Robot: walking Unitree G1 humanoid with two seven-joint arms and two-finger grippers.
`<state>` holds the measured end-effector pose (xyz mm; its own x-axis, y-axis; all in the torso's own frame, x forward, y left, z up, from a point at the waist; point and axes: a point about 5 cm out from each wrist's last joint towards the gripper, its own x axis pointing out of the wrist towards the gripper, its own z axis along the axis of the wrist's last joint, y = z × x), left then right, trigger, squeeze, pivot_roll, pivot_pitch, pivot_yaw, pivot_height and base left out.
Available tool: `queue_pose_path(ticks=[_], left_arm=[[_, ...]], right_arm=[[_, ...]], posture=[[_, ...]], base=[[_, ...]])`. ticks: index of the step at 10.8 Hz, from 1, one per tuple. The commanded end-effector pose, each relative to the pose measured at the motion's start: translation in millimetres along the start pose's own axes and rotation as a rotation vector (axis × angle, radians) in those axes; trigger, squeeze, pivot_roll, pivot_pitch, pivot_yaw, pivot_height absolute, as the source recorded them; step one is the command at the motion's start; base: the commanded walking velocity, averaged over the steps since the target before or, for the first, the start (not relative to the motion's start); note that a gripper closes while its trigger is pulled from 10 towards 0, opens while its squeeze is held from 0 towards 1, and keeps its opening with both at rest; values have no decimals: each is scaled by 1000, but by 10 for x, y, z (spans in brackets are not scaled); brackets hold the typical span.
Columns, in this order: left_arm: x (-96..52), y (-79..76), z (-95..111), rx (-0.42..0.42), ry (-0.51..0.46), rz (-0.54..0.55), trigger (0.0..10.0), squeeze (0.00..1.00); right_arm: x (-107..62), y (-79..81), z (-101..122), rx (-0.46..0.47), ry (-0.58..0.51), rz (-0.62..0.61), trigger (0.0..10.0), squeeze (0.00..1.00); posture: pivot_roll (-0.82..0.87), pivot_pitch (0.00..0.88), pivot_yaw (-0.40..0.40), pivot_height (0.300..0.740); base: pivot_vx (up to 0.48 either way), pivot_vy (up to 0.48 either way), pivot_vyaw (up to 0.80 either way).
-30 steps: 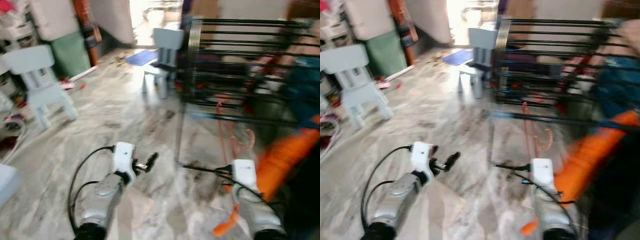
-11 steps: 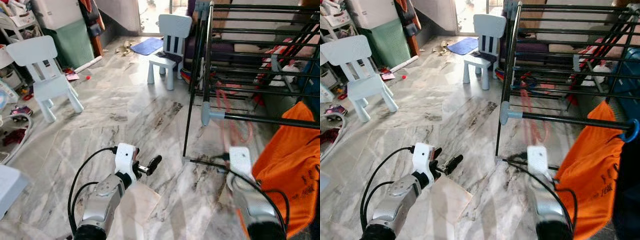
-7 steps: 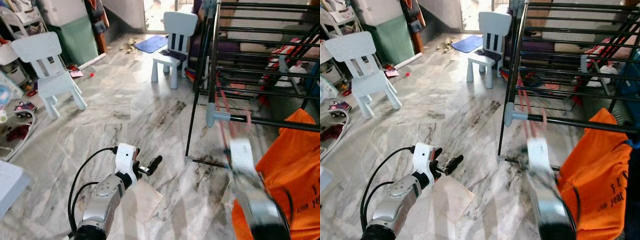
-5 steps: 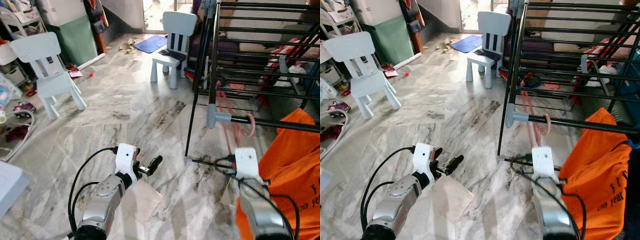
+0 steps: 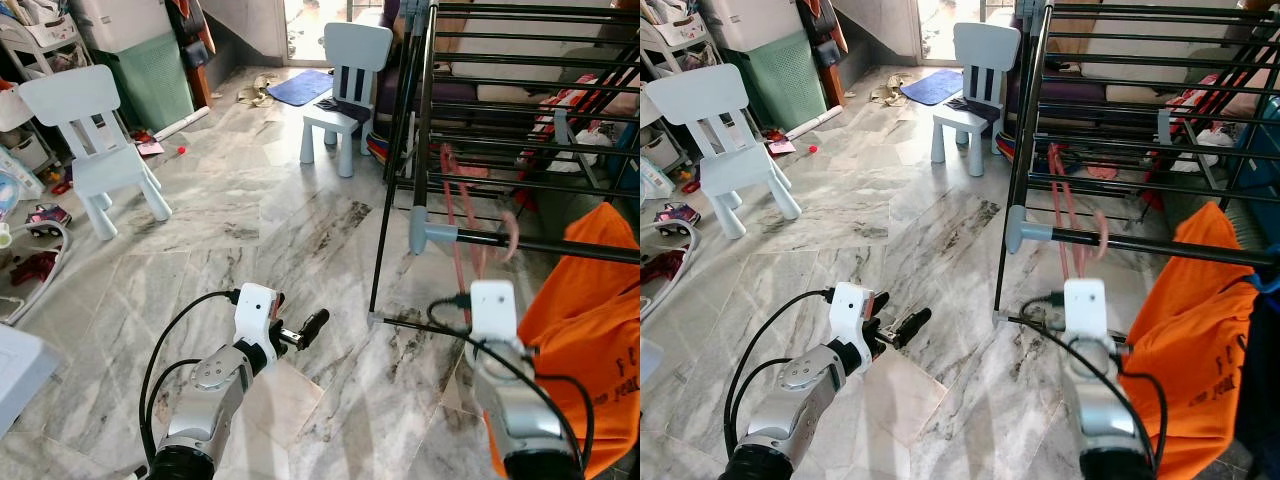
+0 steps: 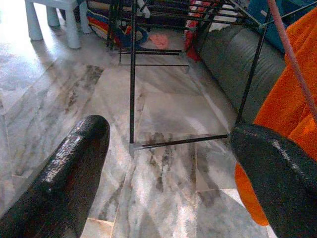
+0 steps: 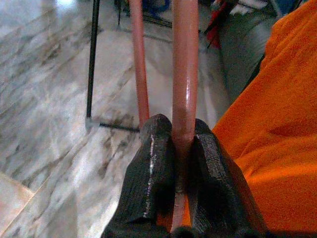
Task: Hang hanger
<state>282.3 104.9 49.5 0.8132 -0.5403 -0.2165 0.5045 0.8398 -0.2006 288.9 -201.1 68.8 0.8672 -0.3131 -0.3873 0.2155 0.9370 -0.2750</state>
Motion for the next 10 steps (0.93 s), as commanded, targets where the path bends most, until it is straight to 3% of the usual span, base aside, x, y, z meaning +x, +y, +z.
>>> queue_pose_path(ticks=[1, 4, 10], left_arm=[[-7, 20, -14, 10, 18, 5, 10000, 0], [-4, 17, -21, 11, 25, 0, 10000, 0], [4, -4, -38, 14, 41, -13, 10000, 0]], right_arm=[[36, 5, 87, 30, -20, -7, 10000, 0], [80, 112, 5, 79, 141, 16, 10000, 0], [73, 83, -139, 79, 214, -13, 10000, 0]], posture=[[-65, 15, 49, 740], [-67, 13, 48, 740], [-72, 12, 49, 740]], base=[[0, 0, 0], [0, 0, 0], [0, 0, 0]])
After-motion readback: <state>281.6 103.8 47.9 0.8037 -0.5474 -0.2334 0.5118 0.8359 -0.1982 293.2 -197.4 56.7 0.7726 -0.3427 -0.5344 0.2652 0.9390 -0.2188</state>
